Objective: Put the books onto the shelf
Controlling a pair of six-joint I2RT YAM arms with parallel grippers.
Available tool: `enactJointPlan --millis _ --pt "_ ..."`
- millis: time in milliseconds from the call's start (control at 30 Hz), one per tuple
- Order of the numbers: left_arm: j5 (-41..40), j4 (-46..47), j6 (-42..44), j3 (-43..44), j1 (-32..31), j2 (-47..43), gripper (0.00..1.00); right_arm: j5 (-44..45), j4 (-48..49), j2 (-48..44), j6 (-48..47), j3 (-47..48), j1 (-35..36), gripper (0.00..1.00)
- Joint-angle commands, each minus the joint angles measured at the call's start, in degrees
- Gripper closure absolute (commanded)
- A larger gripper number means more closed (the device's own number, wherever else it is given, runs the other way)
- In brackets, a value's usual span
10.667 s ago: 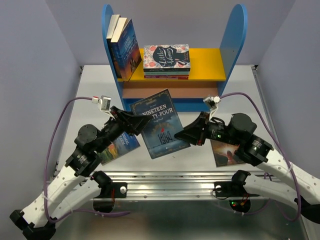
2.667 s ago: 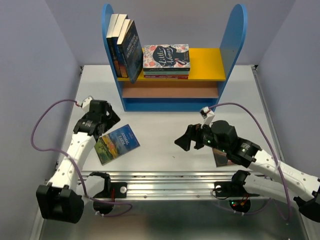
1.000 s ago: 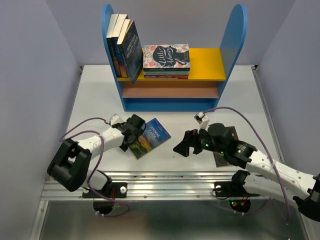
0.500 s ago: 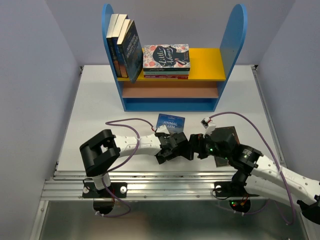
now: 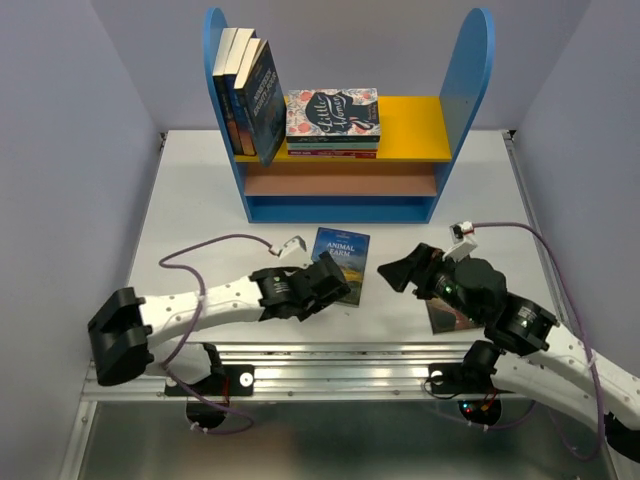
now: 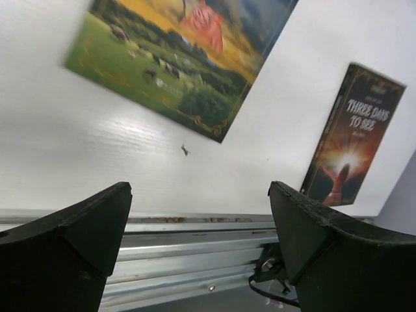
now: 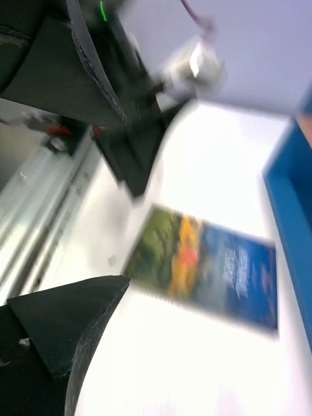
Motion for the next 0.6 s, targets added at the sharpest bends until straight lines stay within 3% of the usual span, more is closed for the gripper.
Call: enactJointPlan --millis 0,200,300,433,567 --pt "-3.1 1.3 7.5 -5.4 7.5 -8.4 0.01 12.9 -7.8 4.8 0.8 1.5 -1.9 0.0" --pt "5.6 16.3 22.9 -9.0 22.7 -8.3 0.01 16.5 -7.5 12.0 1.9 3.8 -1.9 0.0" --pt "8.1 21.3 26.7 -8.4 24.6 -5.1 0.01 15.7 -5.1 16.7 0.8 5.2 -1.9 0.0" --pt "9.7 20.3 29.9 -5.4 26.1 2.2 0.02 14.2 -2.3 22.7 -0.3 6.1 -1.9 0.0" --pt "12.9 23.7 31.1 -5.9 27.2 9.0 0.11 7.9 1.7 32.3 -1.7 7.9 -3.7 0.0"
